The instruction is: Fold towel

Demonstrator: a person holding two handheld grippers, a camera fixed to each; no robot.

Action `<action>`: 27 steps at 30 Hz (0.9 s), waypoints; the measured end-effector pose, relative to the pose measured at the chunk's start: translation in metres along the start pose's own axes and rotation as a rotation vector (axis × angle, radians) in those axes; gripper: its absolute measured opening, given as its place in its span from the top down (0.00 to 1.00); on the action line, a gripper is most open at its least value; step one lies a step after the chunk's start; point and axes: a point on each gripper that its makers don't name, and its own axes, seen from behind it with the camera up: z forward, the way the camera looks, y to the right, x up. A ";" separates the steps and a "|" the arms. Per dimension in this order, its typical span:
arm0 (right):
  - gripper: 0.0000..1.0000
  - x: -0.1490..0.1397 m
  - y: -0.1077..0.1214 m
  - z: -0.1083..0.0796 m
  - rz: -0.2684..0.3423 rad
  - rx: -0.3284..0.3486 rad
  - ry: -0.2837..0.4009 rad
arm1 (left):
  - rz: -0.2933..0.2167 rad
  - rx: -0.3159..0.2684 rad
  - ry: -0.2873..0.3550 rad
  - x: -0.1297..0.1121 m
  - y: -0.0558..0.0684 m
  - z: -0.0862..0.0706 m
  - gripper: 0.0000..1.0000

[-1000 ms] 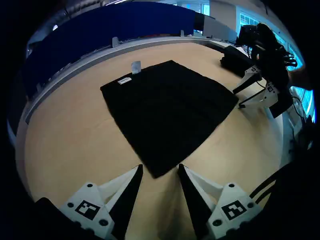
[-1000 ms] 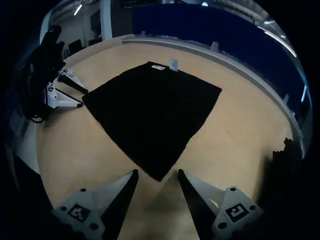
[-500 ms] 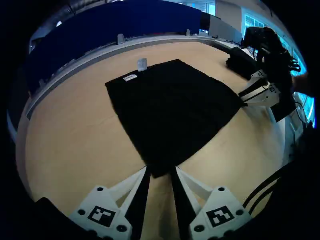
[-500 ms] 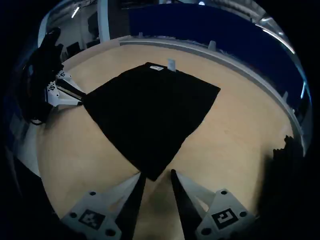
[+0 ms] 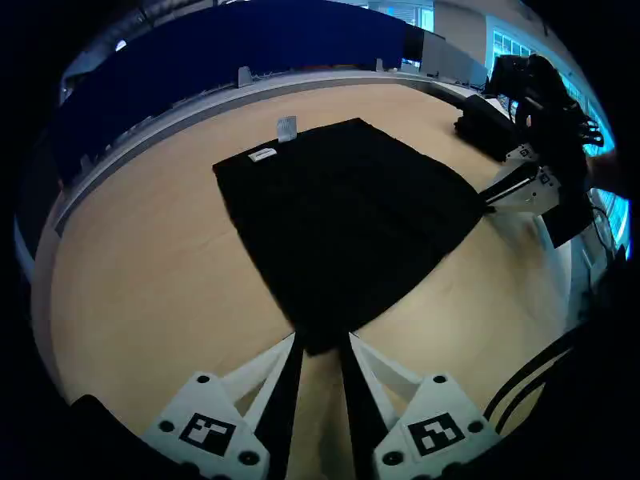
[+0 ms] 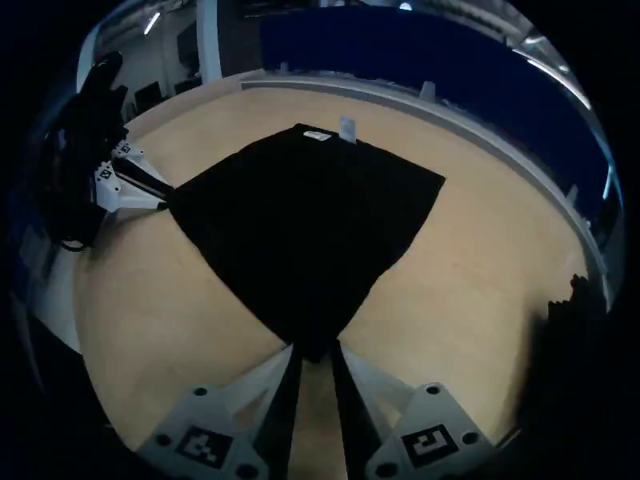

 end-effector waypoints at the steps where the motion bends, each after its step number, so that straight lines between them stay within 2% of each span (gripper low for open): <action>1: 0.80 0.000 0.000 0.000 0.002 0.000 0.001 | -0.001 0.001 -0.001 0.000 0.000 0.000 0.71; 5: 0.86 0.001 -0.001 0.001 0.015 -0.001 0.004 | -0.008 0.005 -0.002 0.001 0.000 -0.002 0.82; 11: 0.88 0.004 -0.001 -0.002 0.035 0.002 0.019 | -0.026 0.015 0.006 0.004 0.001 -0.007 0.94; 20: 0.88 0.013 0.001 -0.010 0.030 -0.001 0.037 | -0.030 0.018 0.007 0.004 0.001 -0.012 0.95; 27: 0.88 0.027 0.001 -0.022 0.024 0.001 0.061 | -0.058 0.007 0.020 0.011 0.001 -0.021 0.95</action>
